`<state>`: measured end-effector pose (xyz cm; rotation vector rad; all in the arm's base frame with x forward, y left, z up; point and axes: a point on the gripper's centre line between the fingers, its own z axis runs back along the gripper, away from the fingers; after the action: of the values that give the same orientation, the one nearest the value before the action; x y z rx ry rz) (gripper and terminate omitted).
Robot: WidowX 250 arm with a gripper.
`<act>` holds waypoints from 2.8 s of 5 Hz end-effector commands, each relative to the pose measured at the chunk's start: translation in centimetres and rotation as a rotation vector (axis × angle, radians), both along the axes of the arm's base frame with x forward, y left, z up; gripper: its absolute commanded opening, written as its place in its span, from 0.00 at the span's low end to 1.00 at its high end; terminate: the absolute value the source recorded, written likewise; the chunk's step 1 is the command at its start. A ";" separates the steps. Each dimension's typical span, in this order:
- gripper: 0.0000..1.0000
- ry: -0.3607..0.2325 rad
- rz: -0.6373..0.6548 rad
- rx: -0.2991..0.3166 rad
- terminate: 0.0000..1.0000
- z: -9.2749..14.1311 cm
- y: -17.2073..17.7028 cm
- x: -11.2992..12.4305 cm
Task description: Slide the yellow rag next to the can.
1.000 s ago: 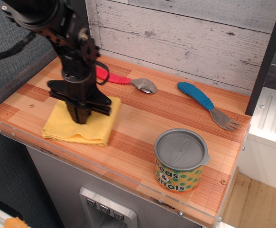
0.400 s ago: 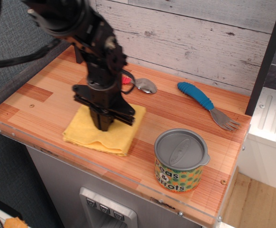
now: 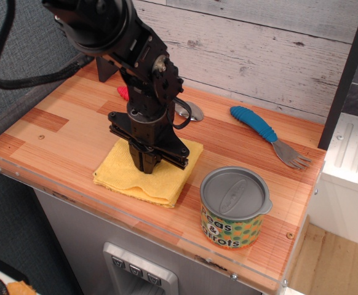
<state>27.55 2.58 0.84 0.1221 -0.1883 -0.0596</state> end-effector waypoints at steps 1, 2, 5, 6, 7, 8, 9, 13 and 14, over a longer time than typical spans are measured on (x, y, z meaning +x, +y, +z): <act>0.00 0.013 -0.037 -0.026 0.00 0.0 0.0 -0.1; 0.00 -0.007 -0.020 -0.052 0.00 0.8 0.9 0.1; 1.00 -0.088 0.044 -0.055 0.00 3.1 1.8 0.9; 1.00 -0.100 0.011 -0.072 0.00 3.8 1.9 1.3; 1.00 -0.128 -0.007 -0.082 0.00 5.0 1.8 1.5; 1.00 -0.141 0.023 -0.098 0.00 6.2 2.1 1.7; 1.00 -0.130 0.061 -0.085 0.00 7.3 2.3 2.2; 1.00 0.004 0.175 0.062 0.00 9.8 3.9 -0.6; 1.00 0.038 0.395 0.043 0.00 8.9 7.9 -2.9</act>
<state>24.70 10.60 8.94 0.1915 -0.0961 0.3363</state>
